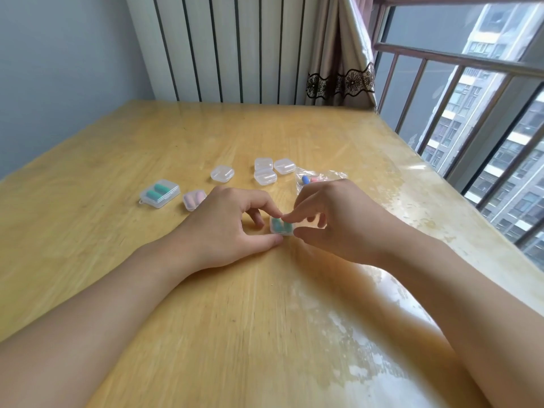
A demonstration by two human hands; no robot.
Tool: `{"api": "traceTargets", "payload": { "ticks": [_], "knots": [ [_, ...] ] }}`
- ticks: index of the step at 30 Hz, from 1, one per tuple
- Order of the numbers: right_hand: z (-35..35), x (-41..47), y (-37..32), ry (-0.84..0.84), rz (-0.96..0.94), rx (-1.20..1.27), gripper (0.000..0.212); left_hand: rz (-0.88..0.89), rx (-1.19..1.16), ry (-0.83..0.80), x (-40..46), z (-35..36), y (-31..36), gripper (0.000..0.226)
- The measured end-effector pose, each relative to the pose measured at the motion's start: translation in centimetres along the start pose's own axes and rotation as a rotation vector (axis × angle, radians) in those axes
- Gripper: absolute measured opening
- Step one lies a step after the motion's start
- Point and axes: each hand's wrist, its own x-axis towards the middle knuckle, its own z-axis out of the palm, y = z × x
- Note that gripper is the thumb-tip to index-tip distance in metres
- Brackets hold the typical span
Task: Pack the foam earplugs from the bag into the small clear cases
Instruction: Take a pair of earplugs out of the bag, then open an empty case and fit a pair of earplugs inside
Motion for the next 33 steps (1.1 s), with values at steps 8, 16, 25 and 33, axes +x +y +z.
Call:
{"api": "traceTargets", "payload": {
  "ticks": [8,16,25,33],
  "knots": [
    [-0.5,-0.1,-0.3,-0.09,0.057,0.019,0.031,-0.036,0.011,-0.007,0.3,0.4,-0.4,0.021],
    [-0.7,-0.1,0.7,0.092,0.032,0.037,0.027,-0.099,0.144,0.061,0.1,-0.2,0.1,0.025],
    [-2.0,0.1,3.4,0.441,0.278,0.02,0.006,-0.278,0.443,0.147,0.0,-3.7,-2.4,0.026],
    [0.1,1.0,3.0,0.441,0.215,0.035,0.012,-0.25,0.334,0.275,2.9,-1.1,-2.8,0.04]
  ]
}}
